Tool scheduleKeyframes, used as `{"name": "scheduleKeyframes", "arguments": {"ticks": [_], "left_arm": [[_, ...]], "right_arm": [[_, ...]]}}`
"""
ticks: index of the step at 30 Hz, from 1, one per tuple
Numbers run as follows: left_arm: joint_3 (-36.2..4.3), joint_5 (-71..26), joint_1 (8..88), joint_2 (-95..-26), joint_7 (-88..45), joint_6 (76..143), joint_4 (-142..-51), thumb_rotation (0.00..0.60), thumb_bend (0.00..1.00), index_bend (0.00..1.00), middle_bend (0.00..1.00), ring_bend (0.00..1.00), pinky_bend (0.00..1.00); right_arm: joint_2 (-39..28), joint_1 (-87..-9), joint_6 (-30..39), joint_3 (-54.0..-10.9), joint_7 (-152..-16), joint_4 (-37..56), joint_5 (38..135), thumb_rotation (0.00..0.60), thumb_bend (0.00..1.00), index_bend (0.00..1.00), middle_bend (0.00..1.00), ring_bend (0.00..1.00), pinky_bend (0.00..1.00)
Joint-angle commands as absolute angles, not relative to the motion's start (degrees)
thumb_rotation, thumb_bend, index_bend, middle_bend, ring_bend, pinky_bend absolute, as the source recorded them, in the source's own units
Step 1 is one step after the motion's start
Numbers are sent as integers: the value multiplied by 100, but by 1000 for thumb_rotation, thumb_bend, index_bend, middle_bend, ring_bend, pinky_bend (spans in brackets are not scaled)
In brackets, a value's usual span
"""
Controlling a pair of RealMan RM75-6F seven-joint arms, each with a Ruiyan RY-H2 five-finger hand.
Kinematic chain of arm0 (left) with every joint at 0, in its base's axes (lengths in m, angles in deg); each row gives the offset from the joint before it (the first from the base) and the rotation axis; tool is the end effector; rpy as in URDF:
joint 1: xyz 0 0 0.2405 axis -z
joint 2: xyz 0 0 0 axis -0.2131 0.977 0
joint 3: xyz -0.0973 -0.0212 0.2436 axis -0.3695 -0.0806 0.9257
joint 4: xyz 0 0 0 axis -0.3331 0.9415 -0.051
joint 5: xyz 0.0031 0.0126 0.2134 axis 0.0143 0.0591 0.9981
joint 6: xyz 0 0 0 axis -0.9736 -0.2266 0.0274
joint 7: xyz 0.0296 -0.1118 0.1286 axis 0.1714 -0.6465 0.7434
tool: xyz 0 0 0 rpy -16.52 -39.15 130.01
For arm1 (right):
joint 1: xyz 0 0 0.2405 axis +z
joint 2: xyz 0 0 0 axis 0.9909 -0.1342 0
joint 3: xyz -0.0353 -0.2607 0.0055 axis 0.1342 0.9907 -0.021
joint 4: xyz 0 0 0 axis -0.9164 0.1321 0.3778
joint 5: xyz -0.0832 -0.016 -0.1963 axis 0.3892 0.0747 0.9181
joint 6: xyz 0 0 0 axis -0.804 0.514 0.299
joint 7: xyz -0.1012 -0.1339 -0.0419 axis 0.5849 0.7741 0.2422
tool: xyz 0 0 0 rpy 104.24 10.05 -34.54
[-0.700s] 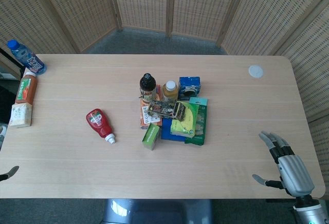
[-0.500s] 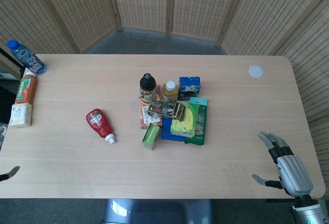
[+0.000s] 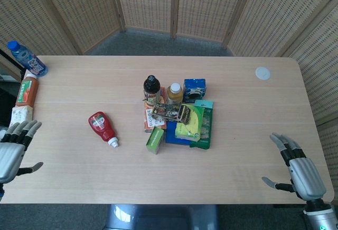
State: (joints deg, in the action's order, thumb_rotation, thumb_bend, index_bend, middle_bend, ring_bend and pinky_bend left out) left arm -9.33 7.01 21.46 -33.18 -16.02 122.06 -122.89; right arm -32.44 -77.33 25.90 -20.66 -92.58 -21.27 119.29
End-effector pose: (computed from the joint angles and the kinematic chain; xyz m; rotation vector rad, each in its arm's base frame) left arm -0.2894 0.2242 0.1651 -1.6341 -0.8192 -0.7944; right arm -0.2618 -0.1890 0.1609 1.4789 -1.1044 1.1436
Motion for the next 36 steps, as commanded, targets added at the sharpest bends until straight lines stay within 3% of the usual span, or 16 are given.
{"name": "scheduleKeyframes", "arguments": {"ticks": [1, 6, 15, 30, 36], "left_arm": [[-1068, 1085, 2899, -3286, -1782, 11389, -11892, 600, 0, 0, 0, 0, 0], [-1136, 1095, 3671, -3503, -1523, 10348, -11628, 600, 0, 0, 0, 0, 0], [-1213, 534, 4439, -4143, -696, 9193, -11007, 600, 0, 0, 0, 0, 0], [-1133, 88, 5346, -5640, -274, 8186, -9348, 600, 0, 0, 0, 0, 0], [-1068, 26, 5558, -6224, -298, 8073, -8786, 600, 0, 0, 0, 0, 0]], "right_arm": [[-3239, -7738, 2594, -2073, -9242, -2137, 11918, 583, 0, 0, 0, 0, 0], [-3233, -7738, 2588, -2082, -9218, -2149, 11908, 586, 0, 0, 0, 0, 0], [-3370, -7762, 2681, -2138, -9534, -2123, 11834, 587, 0, 0, 0, 0, 0], [-3362, -7675, 2489, -2301, -9620, -2091, 11458, 587, 0, 0, 0, 0, 0], [-3366, -7641, 2413, -2366, -9692, -2069, 11319, 588, 0, 0, 0, 0, 0]]}}
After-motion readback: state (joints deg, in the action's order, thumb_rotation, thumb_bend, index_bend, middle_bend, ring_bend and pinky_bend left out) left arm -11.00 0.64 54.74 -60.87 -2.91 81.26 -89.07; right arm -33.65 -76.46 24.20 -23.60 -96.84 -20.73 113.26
